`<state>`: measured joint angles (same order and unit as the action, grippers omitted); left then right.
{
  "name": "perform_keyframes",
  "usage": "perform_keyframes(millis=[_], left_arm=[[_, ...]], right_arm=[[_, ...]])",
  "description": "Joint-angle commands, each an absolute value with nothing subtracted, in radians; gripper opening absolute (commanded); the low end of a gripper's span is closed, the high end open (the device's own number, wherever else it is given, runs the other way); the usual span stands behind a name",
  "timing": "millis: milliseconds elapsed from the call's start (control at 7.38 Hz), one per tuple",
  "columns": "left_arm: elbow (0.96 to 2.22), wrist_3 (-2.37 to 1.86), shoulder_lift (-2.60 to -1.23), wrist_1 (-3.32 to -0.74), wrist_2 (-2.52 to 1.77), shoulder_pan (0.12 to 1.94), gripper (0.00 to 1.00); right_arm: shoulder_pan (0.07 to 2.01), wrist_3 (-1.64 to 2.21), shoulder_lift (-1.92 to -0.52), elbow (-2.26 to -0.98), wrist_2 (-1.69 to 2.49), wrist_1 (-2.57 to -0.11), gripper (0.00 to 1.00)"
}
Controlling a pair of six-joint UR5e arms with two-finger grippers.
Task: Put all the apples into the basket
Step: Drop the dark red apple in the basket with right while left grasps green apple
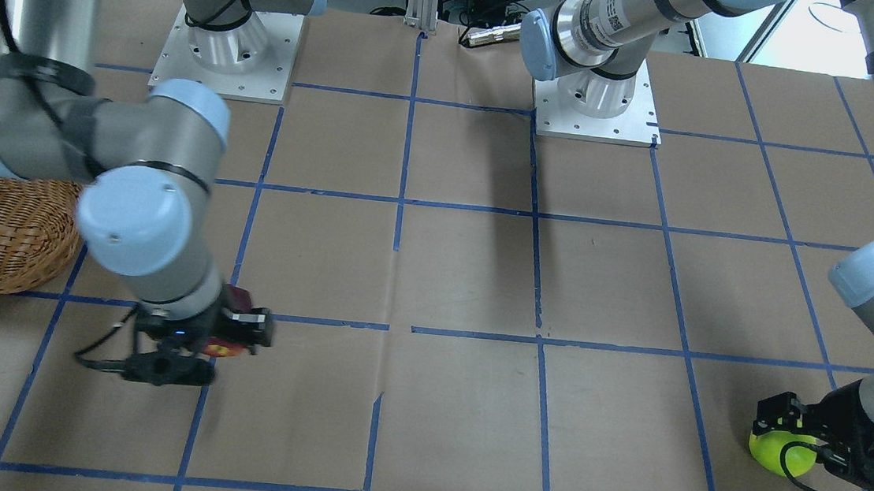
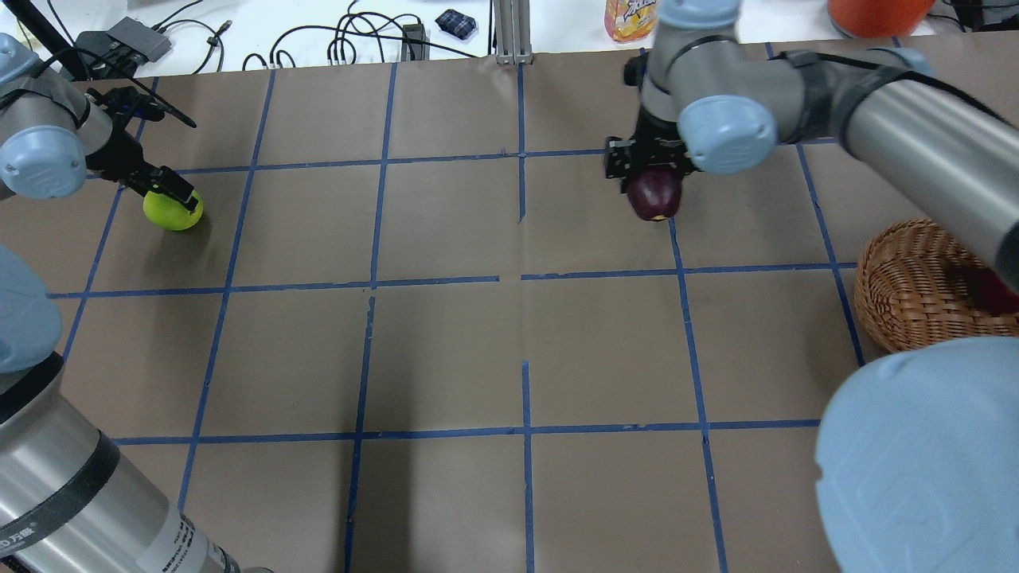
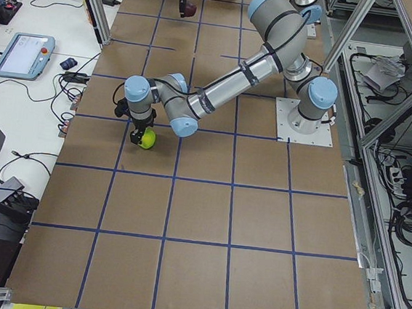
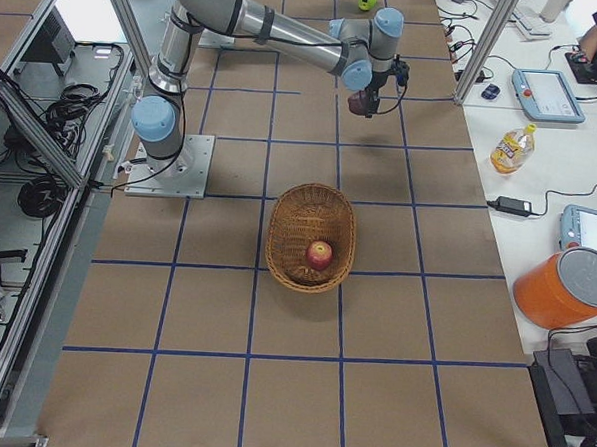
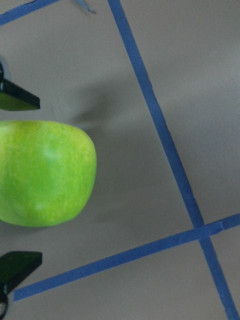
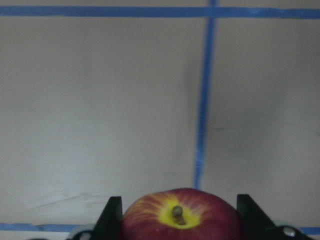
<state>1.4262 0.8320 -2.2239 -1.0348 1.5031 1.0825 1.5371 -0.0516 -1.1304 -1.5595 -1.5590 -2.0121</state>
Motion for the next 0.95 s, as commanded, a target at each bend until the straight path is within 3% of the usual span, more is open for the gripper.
perform_keyframes(millis=[0, 271, 542, 677, 813], left_arm=[[1.401, 0.813, -2.220, -1.031, 1.582, 1.085, 0.04], [1.398, 0.552, -2.163, -1.095, 1.588, 1.177, 0.00], [1.396, 0.119, -2.105, -1.105, 1.571, 1.464, 0.00], [1.393, -0.052, -2.141, -1.016, 1.509, 1.533, 0.00], [1.411, -0.130, -2.160, -0.943, 1.453, 1.595, 0.00]], right_arm=[[1.233, -0.401, -1.221, -1.671, -1.546, -2.054, 0.40], [1.023, -0.692, -1.281, -1.788, -1.537, -2.117, 0.40], [0.822, -0.918, -1.299, -1.944, -1.470, -2.263, 0.47], [0.807, -0.964, -1.299, -1.989, -1.465, -2.366, 0.67], [0.808, -0.965, -1.302, -1.994, -1.466, -2.368, 1.00]])
